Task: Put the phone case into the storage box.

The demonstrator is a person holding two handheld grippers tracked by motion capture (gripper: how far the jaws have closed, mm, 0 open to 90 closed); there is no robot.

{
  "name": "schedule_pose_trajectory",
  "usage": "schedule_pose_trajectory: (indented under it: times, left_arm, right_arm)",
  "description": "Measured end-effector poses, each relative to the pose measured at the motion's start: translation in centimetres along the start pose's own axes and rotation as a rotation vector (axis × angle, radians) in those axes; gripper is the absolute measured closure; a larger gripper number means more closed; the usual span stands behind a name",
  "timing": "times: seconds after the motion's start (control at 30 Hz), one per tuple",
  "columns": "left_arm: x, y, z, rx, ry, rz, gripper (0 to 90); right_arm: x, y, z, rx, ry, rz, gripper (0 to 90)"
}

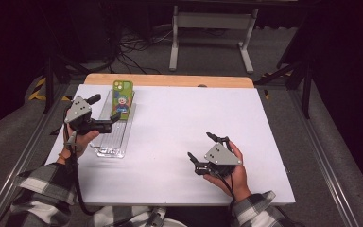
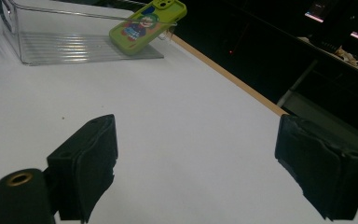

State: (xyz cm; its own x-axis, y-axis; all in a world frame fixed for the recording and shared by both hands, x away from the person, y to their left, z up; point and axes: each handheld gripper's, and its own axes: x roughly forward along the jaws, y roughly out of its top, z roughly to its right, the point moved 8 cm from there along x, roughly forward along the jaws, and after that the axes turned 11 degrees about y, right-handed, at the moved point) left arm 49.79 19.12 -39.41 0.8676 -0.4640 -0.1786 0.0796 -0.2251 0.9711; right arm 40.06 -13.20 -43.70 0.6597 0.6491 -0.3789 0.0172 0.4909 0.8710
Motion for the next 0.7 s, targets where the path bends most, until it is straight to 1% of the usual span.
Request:
schedule_pose_trajectory:
  times: [0.03, 0.07, 0.1, 0.17, 0.2, 0.33, 0.5, 0.57, 0.7]
  left_arm:
    - [0.0, 0.0, 0.1, -0.003, 0.005, 0.006, 3.7]
    - [-0.1, -0.1, 0.1, 0.002, 0.002, 0.002, 3.7]
    - [-0.1, -0.1, 0.2, -0.005, -0.002, 0.006, 3.7]
    - [-0.2, -0.2, 0.2, 0.006, 0.002, 0.007, 3.8]
    - [-0.3, -0.1, 0.3, 0.000, 0.004, 0.015, 3.8]
    - [-0.6, -0.2, 0.6, 0.008, 0.001, 0.018, 4.0]
    - [-1.0, -0.6, 1.2, 0.019, -0.013, 0.018, 4.1]
    - [-1.2, -0.6, 1.3, 0.025, -0.006, 0.022, 4.1]
    - [-1.5, -0.6, 1.5, 0.027, -0.017, 0.029, 4.7]
  right_arm:
    - [0.0, 0.0, 0.0, 0.001, -0.001, 0.000, 13.9]
    - [0.0, 0.0, 0.0, 0.002, -0.001, -0.001, 13.9]
    - [0.0, 0.0, 0.0, 0.002, 0.001, 0.002, 13.9]
    - [0.0, 0.2, -0.1, -0.004, 0.001, 0.007, 13.8]
    - [-0.1, 0.2, -0.1, -0.003, 0.003, 0.008, 13.7]
    - [-0.1, 0.2, -0.2, -0.003, 0.005, 0.009, 13.5]
    - [-0.1, 0.2, -0.1, -0.003, 0.005, 0.008, 13.1]
    - [-0.1, 0.2, -0.1, -0.003, 0.007, 0.010, 13.0]
    - [-0.1, 0.2, -0.1, -0.004, 0.009, 0.008, 12.7]
